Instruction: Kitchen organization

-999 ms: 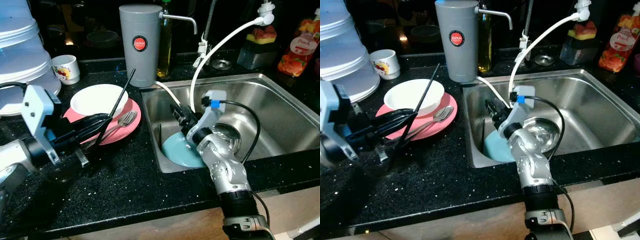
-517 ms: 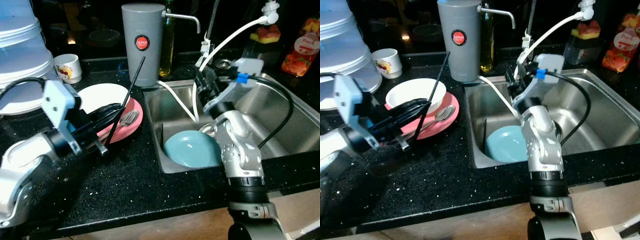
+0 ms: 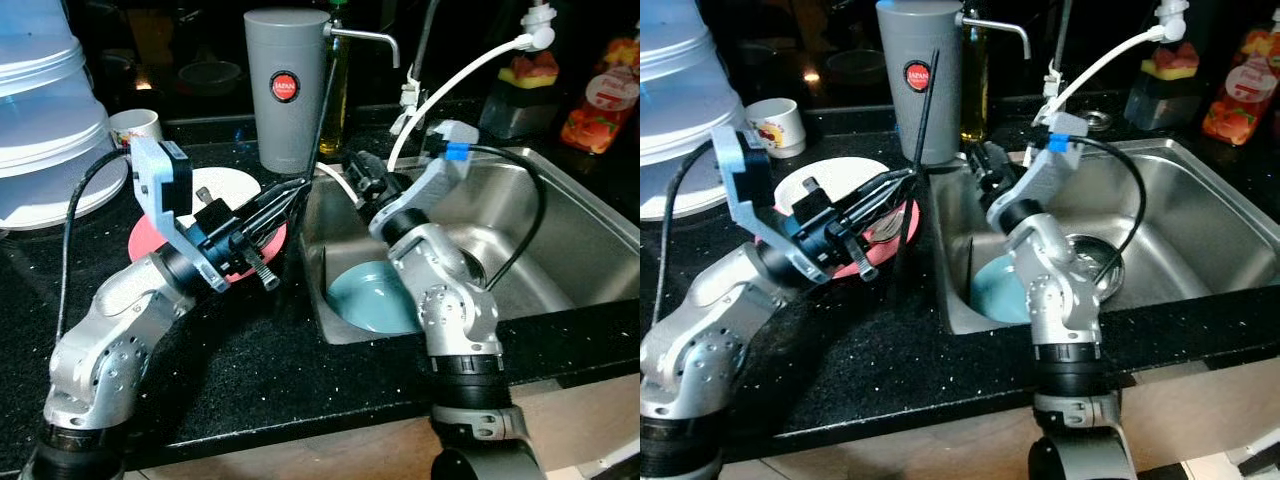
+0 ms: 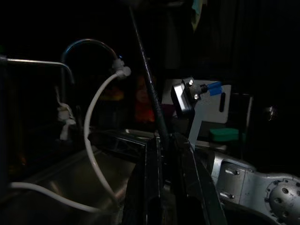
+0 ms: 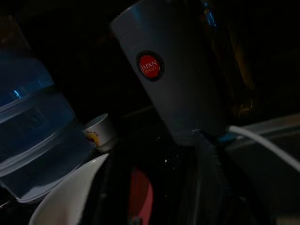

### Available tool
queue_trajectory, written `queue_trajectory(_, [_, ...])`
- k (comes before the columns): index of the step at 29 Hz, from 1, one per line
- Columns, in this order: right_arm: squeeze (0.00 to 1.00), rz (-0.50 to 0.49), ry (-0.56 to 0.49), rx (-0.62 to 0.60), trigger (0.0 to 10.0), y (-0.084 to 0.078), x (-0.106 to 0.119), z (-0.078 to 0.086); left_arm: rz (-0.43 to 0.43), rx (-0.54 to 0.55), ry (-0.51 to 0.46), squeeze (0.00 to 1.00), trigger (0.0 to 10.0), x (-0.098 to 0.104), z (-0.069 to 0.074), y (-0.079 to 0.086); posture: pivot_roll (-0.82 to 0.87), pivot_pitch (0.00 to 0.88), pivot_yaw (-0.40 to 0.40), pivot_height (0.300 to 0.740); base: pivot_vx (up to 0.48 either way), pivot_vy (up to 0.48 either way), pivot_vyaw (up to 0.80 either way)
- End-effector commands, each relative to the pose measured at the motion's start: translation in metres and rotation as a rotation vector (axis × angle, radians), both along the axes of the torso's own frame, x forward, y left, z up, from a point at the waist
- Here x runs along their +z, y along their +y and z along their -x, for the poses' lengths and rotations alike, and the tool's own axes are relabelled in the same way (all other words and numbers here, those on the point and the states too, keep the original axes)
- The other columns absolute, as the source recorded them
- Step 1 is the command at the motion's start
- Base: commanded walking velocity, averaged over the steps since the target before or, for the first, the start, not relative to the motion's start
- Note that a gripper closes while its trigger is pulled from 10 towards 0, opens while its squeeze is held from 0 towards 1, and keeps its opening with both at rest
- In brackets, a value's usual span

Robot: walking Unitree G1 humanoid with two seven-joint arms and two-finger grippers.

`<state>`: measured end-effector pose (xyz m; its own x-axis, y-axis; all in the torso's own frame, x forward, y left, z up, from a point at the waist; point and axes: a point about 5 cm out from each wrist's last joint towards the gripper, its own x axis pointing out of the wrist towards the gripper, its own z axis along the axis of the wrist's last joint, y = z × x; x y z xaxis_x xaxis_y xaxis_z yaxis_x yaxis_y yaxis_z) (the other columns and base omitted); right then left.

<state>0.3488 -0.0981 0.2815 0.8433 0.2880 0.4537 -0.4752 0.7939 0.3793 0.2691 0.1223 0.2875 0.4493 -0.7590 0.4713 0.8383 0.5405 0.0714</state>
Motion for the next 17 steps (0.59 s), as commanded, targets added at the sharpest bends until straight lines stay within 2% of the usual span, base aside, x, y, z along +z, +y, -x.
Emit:
queue_trajectory(1, [1.00, -0.020, 0.012, 0.027, 10.0, 0.003, 0.001, 0.003, -0.011, -0.016, 0.022, 0.00, 0.0, -0.003, 0.000, 0.000, 0.05, 0.062, 0.050, 0.740, 0.000, 0.000, 0.00])
queue_trajectory(6, [1.00, -0.092, 0.039, 0.066, 10.0, 0.002, 0.003, 0.003, 0.001, -0.018, 0.058, 0.00, 0.0, -0.007, 0.005, 0.007, 0.05, 0.071, 0.046, 0.740, 0.000, 0.000, 0.00])
queue_trajectory(7, [1.00, -0.140, 0.055, 0.104, 10.0, 0.003, 0.005, 0.003, 0.010, -0.016, 0.067, 0.00, 0.0, -0.007, 0.005, 0.009, 0.06, 0.073, 0.044, 0.740, 0.000, 0.000, 0.00])
queue_trajectory(8, [0.70, -0.163, 0.061, 0.129, 10.0, 0.003, 0.006, 0.003, 0.009, -0.017, 0.071, 0.00, 0.0, -0.008, 0.006, 0.009, 0.06, 0.073, 0.043, 0.740, 0.000, 0.000, 0.00])
queue_trajectory(9, [0.28, -0.176, 0.063, 0.142, 10.0, 0.004, 0.007, 0.003, 0.006, -0.020, 0.075, 0.00, 0.0, -0.008, 0.006, 0.009, 0.06, 0.073, 0.042, 0.740, 0.000, 0.000, 0.00])
queue_trajectory(10, [0.28, -0.182, 0.063, 0.149, 10.0, 0.004, 0.007, 0.003, 0.004, -0.022, 0.077, 0.00, 0.0, -0.009, 0.006, 0.009, 0.06, 0.073, 0.042, 0.740, 0.000, 0.000, 0.00])
queue_trajectory(11, [0.00, -0.195, 0.059, 0.166, 10.0, 0.004, 0.009, 0.003, -0.002, -0.025, 0.082, 0.00, 0.0, -0.010, 0.007, 0.008, 0.06, 0.073, 0.042, 0.740, 0.000, 0.000, 0.00])
queue_trajectory(17, [0.00, -0.209, 0.036, 0.202, 10.0, 0.004, 0.016, 0.006, -0.017, -0.029, 0.099, 0.00, 0.0, -0.013, 0.007, 0.008, 0.06, 0.071, 0.043, 0.740, 0.000, 0.000, 0.00])
